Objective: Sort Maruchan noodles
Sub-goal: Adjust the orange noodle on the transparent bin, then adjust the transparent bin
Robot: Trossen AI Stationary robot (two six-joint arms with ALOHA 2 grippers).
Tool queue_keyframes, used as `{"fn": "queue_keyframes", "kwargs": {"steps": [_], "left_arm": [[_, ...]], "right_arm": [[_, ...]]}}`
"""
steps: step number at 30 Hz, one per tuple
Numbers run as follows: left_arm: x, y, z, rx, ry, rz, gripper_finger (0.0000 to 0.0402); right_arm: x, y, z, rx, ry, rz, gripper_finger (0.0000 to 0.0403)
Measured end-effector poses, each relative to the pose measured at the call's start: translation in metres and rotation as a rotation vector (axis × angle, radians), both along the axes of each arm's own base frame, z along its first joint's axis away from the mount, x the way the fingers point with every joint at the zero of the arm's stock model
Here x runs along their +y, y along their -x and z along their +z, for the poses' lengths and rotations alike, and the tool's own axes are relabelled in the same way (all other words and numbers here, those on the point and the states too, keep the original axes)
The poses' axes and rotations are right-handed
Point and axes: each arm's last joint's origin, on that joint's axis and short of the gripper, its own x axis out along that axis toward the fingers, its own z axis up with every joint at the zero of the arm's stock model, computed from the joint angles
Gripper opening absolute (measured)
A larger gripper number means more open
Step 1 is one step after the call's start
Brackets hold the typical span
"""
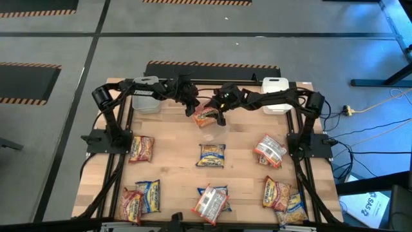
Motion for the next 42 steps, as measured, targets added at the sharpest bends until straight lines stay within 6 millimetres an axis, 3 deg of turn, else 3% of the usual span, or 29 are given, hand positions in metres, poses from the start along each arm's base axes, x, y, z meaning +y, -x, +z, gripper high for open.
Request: {"fn": "queue_keyframes", "kwargs": {"steps": [12, 17, 21, 24, 27, 30, 34, 38, 42], "left_arm": [[0.001, 0.007, 0.027, -0.011, -0.122, 0.107, 0.0071], [-0.004, 0.017, 0.055, -0.028, -0.184, 0.183, 0.0071], [-0.025, 0.028, 0.084, -0.066, -0.129, 0.178, 0.0071], [-0.052, 0.032, 0.093, -0.032, -0.014, 0.109, 0.0071], [-0.081, 0.031, 0.083, 0.084, 0.066, 0.087, 0.0071], [-0.11, 0.03, 0.055, 0.165, 0.111, 0.088, 0.0071], [-0.138, 0.027, 0.019, 0.123, 0.135, 0.182, 0.0071], [-0.147, 0.017, -0.004, 0.036, 0.16, 0.264, 0.0071], [-0.142, 0.002, -0.02, 0.035, 0.163, 0.288, 0.0071]], "right_arm": [[0.002, 0.008, 0.026, -0.025, 0.046, -0.036, 0.0241], [0.013, 0.029, 0.059, 0.02, 0.017, -0.027, 0.0241], [0.029, 0.056, 0.077, 0.15, -0.048, -0.01, 0.0241], [0.035, 0.072, 0.072, 0.252, -0.058, -0.072, 0.0241], [0.032, 0.083, 0.05, 0.327, -0.027, -0.168, 0.0241], [0.032, 0.087, 0.028, 0.346, -0.008, -0.224, 0.0241], [0.032, 0.085, 0.009, 0.319, -0.026, -0.252, 0.0241], [0.029, 0.082, -0.006, 0.346, -0.022, -0.291, 0.0241], [0.03, 0.077, -0.015, 0.364, -0.028, -0.28, 0.0241]]}}
